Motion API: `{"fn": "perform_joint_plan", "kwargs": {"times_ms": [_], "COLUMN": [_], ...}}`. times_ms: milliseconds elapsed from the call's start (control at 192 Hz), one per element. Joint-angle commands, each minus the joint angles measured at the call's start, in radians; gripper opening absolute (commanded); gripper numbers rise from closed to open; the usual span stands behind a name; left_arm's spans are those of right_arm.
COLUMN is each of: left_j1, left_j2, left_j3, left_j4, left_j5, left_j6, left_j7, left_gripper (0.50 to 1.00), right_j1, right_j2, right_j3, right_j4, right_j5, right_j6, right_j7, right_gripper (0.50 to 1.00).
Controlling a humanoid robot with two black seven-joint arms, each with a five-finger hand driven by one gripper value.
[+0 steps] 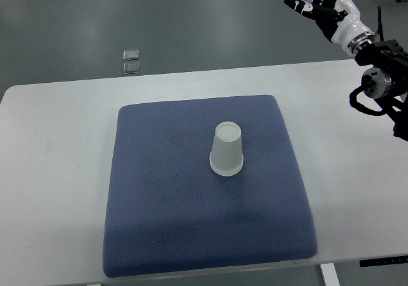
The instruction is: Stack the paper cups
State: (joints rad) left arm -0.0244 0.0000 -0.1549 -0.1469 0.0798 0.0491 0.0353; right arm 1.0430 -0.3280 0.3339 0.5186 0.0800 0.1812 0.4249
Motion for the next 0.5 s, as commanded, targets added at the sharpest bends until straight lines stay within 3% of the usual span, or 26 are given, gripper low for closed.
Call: {"fn": "perform_joint_plan", "kwargs": {"times_ms": [0,131,496], "left_j1": [0.000,0.000,0.000], "left_j2": [0.000,0.000,0.000], "left_j3": [0.000,0.000,0.000], "left_j4": [0.000,0.001,0.000], "left_j5": [0.000,0.000,0.000], "left_j6": [0.000,0.000,0.000], "left_j7": [0.000,0.000,0.000], "left_gripper": [1.000,1.000,1.000], "right_j1": [-0.018,-0.037,-0.072], "right_j2": [0.017,0.030,0.035], "right_j3": [0.000,-0.004,0.004], "right_j4": [-0.002,0.001,0.000], "right_j5": [0.110,0.158,0.150], "right_j6": [-0.022,-0.009,-0.002], "right_j7": [-0.054,-0.087,-0.077], "right_gripper": [0.897,0.911,0.913]}}
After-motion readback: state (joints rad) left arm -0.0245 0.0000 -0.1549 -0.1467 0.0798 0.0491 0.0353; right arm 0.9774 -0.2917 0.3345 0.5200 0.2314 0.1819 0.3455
